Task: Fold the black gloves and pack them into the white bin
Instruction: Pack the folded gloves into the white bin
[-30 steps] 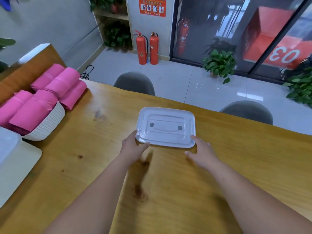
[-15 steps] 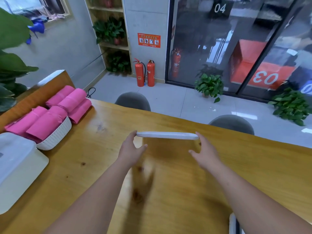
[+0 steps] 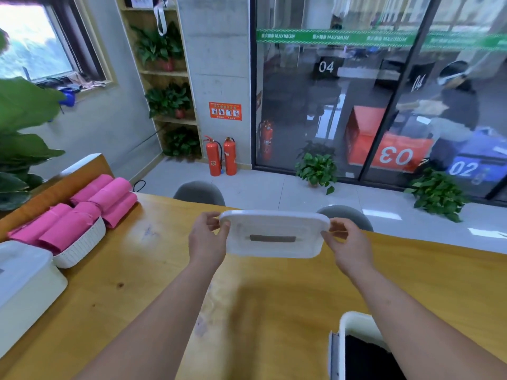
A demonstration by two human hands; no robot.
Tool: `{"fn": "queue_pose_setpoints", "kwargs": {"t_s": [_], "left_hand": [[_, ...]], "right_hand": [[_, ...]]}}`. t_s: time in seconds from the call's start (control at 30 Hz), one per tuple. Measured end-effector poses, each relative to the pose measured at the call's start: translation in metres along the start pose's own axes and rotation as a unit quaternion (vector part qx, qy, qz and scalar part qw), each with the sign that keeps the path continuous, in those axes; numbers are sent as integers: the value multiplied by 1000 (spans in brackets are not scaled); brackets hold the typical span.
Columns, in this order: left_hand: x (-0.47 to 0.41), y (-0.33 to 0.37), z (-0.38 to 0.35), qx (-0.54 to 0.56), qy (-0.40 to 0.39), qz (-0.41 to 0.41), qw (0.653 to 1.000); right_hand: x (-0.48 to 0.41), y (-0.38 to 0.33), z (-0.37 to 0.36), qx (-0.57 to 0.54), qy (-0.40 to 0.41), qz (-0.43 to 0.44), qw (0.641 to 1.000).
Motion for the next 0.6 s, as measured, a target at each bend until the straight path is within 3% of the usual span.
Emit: {"fn": "queue_pose_setpoints", "kwargs": {"t_s": [0.27,0.4,0.6], "left_hand": [[56,52,-45,58,-23,-29,998],[85,62,-79,66,-69,-49,994],[138,56,-129,33,-178,-30,983]], "right_hand": [[18,20,87,-77,90,-9,993],[35,50,133,-103,125,-44,986],[69,108,186,-58,152,-99,982]]}}
Point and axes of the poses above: each hand's wrist, its own x-axis away from the middle knuckle, its own z-axis out of the back of the hand, y = z × x, the point moved 4 cm from there along -x, towards the middle knuckle, and after that the axes turned 2 degrees about -z, right-handed, at the moved point
